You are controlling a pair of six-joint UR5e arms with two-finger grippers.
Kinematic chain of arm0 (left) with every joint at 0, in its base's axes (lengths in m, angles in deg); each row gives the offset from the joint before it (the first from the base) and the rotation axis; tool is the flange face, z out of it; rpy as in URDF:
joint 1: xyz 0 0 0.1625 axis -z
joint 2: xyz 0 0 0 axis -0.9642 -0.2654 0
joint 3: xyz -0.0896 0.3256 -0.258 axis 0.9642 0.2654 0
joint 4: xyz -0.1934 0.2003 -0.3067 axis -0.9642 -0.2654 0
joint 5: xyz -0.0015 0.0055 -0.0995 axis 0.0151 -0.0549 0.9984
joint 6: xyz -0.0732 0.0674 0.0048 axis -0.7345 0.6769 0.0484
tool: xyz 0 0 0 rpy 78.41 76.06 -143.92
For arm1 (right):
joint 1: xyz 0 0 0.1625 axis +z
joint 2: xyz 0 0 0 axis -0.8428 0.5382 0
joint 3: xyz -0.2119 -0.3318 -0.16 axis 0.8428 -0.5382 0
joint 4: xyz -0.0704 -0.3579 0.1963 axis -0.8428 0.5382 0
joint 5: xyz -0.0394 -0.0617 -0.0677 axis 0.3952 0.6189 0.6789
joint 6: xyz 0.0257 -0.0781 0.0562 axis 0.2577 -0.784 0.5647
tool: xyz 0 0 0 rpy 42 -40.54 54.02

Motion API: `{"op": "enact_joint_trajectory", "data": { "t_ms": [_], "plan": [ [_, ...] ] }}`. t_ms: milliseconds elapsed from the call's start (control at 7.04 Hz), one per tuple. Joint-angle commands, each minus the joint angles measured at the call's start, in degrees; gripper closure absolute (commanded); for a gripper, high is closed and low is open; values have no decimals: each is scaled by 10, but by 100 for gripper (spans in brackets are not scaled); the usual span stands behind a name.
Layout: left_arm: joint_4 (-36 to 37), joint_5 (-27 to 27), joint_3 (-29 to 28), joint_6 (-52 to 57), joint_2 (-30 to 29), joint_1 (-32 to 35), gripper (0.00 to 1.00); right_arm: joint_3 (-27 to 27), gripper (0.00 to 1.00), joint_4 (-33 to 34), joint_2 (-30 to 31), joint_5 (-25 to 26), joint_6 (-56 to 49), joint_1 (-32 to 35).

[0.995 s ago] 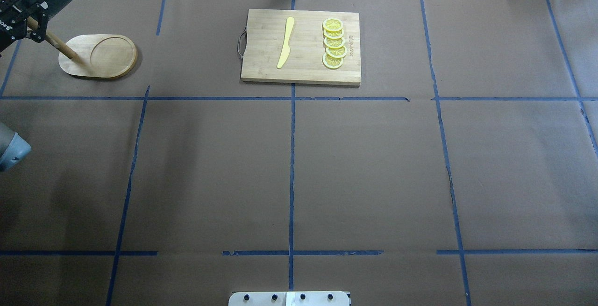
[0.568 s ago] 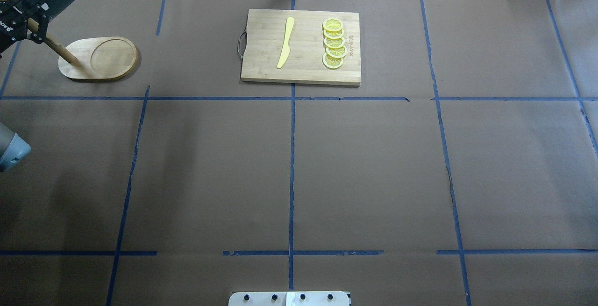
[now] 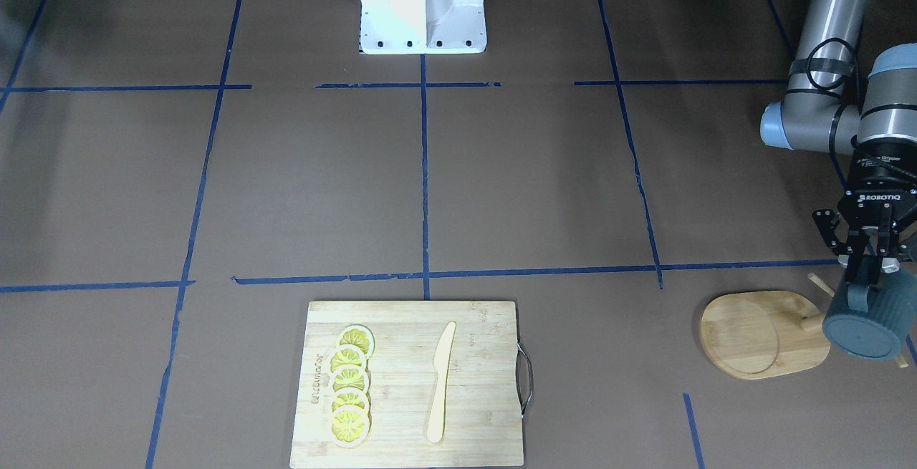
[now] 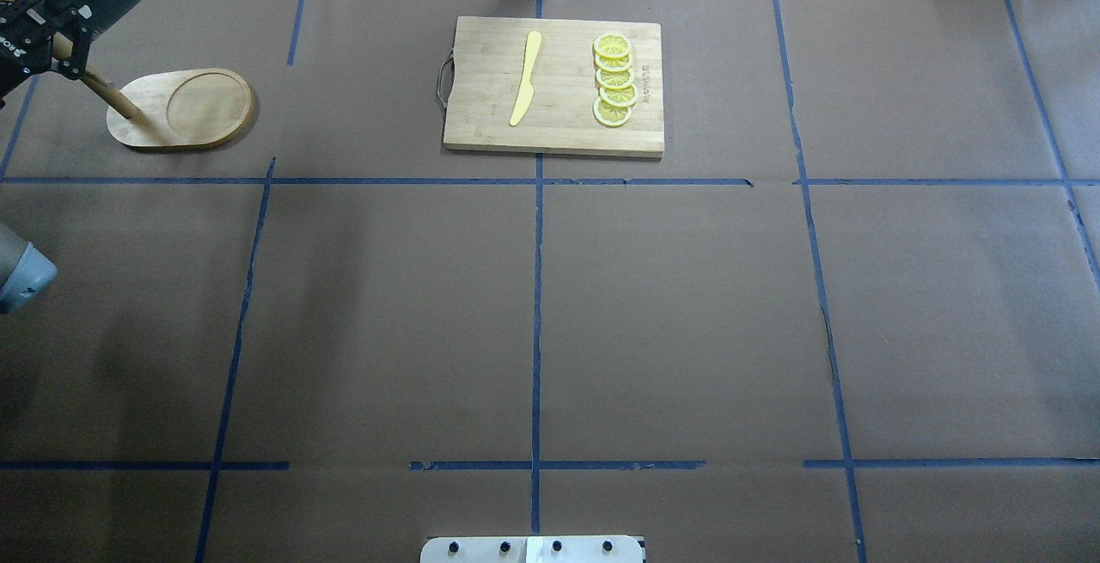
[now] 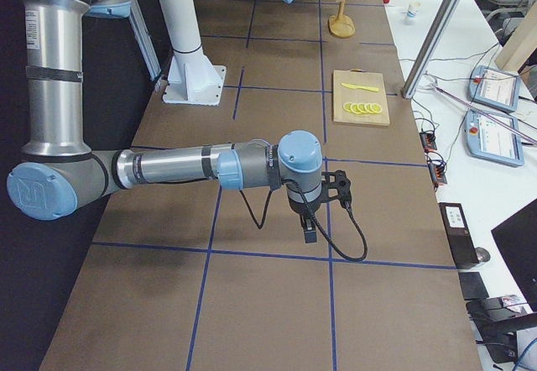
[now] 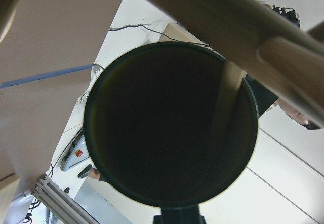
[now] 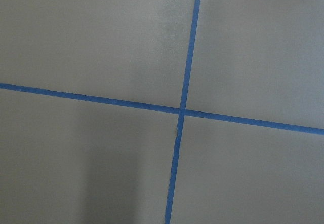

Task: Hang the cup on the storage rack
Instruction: 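Maneuver the held mug onto a wooden rack peg with the left gripper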

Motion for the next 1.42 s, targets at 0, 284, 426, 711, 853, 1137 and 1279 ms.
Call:
{"op": "enact_joint_trajectory", "data": {
  "t_ms": [0, 284, 426, 711, 853, 1137, 1279],
  "plan": [
    [0, 1, -1, 0, 1, 6, 96, 0, 0, 0, -1, 0, 0, 0],
    [1, 1, -9, 1, 1, 9, 91, 0, 0, 0, -1, 0, 0, 0],
    [0, 1, -17, 5, 2, 10, 62, 0, 0, 0, -1, 0, 0, 0],
    [1, 15, -21, 6, 3, 29, 0, 0, 0, 0, -1, 0, 0, 0],
    [1, 33, -21, 2, 3, 39, 0, 0, 0, 0, -1, 0, 0, 0],
    [1, 37, -20, 2, 3, 42, 0, -1, 0, 0, -1, 0, 0, 0],
    [1, 65, -14, 3, 12, 60, 0, -2, 0, 0, -1, 0, 0, 0]
  ]
}}
